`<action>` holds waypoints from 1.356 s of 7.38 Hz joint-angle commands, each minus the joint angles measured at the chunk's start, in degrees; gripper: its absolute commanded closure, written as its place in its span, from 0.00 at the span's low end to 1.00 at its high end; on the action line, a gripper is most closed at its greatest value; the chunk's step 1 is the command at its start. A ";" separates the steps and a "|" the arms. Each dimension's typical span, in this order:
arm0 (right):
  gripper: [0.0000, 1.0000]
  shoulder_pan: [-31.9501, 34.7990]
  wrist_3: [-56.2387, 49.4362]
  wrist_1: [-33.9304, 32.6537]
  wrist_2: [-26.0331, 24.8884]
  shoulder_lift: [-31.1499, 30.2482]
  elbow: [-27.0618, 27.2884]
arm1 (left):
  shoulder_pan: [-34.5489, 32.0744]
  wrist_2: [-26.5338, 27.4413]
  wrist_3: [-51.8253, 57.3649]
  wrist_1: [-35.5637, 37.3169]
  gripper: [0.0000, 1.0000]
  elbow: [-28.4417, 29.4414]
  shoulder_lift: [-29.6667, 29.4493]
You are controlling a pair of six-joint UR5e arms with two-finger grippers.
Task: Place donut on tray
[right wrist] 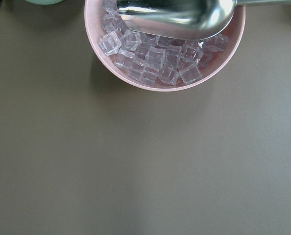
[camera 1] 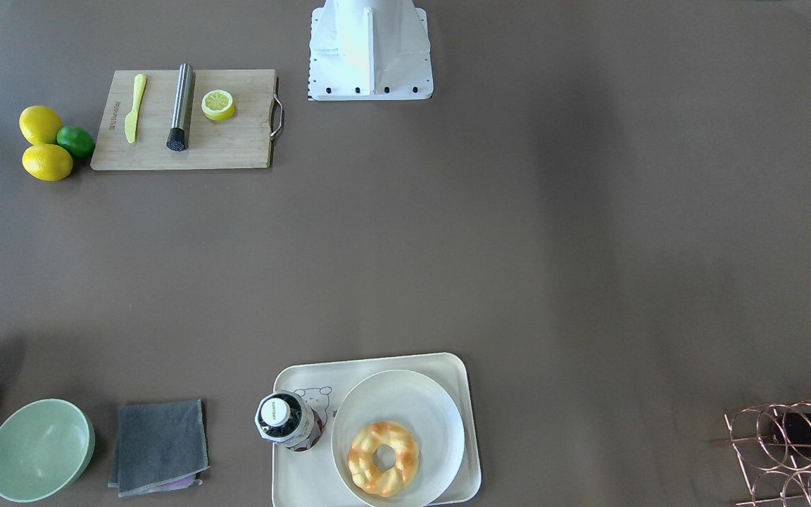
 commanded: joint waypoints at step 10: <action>0.00 0.30 -0.39 -0.42 -2.09 -2.39 0.31 | -2.40 8.11 3.80 4.62 0.03 0.05 -1.80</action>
